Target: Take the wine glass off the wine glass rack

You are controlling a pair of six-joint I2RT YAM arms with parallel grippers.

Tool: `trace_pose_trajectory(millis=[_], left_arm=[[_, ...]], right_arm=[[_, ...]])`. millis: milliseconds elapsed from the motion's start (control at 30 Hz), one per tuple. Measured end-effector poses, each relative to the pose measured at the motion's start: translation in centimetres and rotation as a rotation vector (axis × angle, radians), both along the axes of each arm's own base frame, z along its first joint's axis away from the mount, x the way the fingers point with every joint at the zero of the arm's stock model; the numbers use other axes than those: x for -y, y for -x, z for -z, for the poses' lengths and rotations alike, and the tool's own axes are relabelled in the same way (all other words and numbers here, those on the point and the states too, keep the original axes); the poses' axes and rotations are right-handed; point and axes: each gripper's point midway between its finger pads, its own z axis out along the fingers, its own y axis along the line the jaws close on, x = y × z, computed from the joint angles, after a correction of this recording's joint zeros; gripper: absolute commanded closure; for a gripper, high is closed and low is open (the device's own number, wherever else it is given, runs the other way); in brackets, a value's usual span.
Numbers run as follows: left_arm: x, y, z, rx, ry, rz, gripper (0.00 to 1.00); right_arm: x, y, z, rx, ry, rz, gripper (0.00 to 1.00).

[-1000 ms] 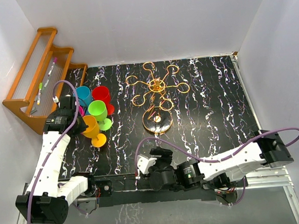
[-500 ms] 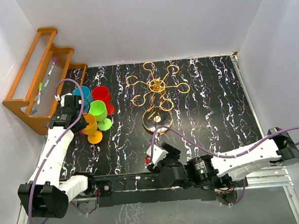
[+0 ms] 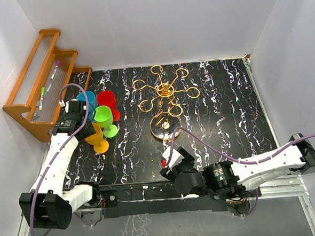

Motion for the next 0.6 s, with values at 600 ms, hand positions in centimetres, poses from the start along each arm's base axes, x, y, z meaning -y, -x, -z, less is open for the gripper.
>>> trace_pose_trajectory(millis=[600], left_arm=[[2.9, 1.1, -12.6, 0.541, 0.137, 0.179, 0.40]], right_arm=[[-4.4, 0.7, -7.1, 0.022, -0.063, -0.149, 0.33]])
